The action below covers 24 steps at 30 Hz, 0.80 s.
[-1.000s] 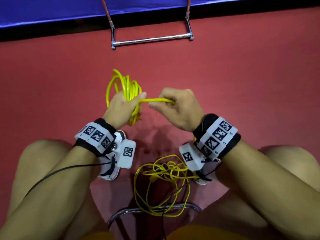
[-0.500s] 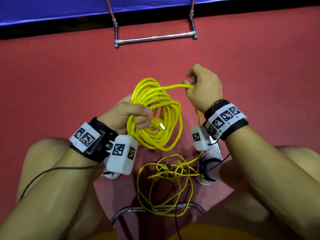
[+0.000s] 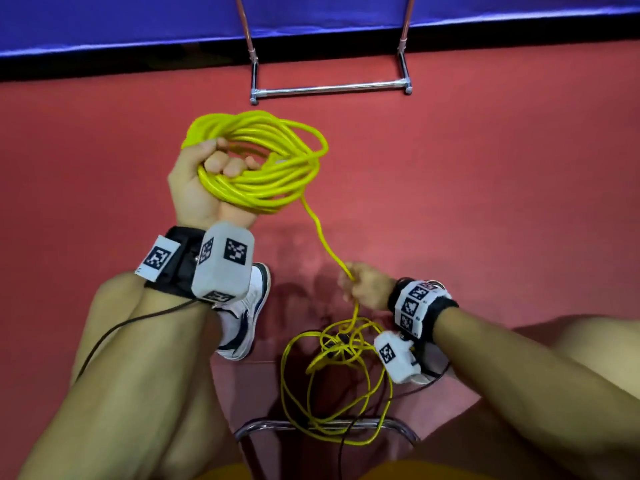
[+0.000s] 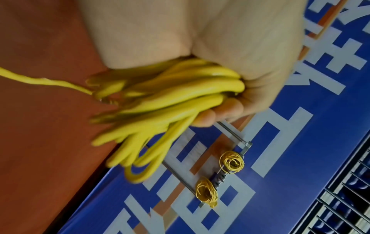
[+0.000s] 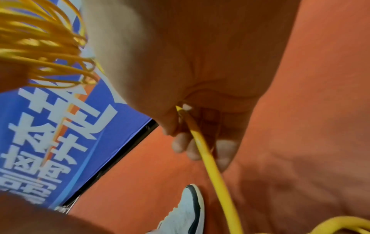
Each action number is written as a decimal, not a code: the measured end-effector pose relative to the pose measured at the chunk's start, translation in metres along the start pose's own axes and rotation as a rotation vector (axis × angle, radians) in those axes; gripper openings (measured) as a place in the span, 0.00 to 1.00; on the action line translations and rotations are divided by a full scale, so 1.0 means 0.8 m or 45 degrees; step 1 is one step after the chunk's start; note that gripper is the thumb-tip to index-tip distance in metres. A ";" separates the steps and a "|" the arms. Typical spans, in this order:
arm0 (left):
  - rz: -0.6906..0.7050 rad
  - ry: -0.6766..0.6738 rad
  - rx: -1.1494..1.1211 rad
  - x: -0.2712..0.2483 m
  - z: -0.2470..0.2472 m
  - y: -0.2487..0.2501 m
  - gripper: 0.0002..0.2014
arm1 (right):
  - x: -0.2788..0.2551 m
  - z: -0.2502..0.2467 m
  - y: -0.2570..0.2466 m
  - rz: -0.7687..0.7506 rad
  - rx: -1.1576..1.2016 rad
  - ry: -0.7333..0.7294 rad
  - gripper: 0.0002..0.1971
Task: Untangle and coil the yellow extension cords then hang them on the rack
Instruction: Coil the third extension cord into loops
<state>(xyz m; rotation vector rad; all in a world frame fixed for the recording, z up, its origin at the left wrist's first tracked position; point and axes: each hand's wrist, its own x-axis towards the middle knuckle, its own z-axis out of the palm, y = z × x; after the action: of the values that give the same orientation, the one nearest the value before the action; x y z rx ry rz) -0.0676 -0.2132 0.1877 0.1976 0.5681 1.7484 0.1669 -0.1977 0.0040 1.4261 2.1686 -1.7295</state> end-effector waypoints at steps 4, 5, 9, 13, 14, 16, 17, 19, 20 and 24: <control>0.182 0.194 0.194 0.013 -0.016 -0.003 0.14 | -0.016 0.009 -0.034 -0.029 0.105 -0.026 0.06; 0.242 0.246 0.325 0.015 -0.021 -0.006 0.13 | -0.020 0.007 -0.046 -0.065 0.123 -0.034 0.08; 0.488 0.376 0.972 0.013 -0.034 -0.015 0.10 | -0.041 0.000 -0.081 -0.322 -0.161 -0.029 0.11; 0.593 0.363 1.880 0.009 -0.050 -0.029 0.18 | -0.074 -0.011 -0.121 -0.571 -0.371 0.088 0.07; 0.579 0.295 1.998 0.009 -0.053 -0.032 0.20 | -0.081 -0.017 -0.129 -0.655 -0.376 0.134 0.06; 0.483 0.124 2.175 0.008 -0.054 -0.039 0.21 | -0.086 -0.034 -0.134 -0.805 -0.402 0.287 0.05; 0.421 0.026 2.237 0.006 -0.052 -0.043 0.19 | -0.086 -0.043 -0.134 -0.851 -0.432 0.363 0.05; 0.252 -0.162 2.217 -0.001 -0.047 -0.050 0.19 | -0.086 -0.060 -0.133 -0.903 -0.510 0.450 0.05; 0.198 -0.242 2.177 -0.006 -0.043 -0.054 0.21 | -0.087 -0.067 -0.134 -0.915 -0.545 0.480 0.04; -0.030 -0.235 1.990 -0.017 -0.032 -0.070 0.27 | -0.091 -0.096 -0.137 -0.911 -0.536 0.709 0.18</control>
<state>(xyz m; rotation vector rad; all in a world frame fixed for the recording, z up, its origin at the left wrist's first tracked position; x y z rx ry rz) -0.0260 -0.2245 0.1417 1.3801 1.6618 0.8799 0.1759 -0.1800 0.1550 1.1859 3.3887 -0.8764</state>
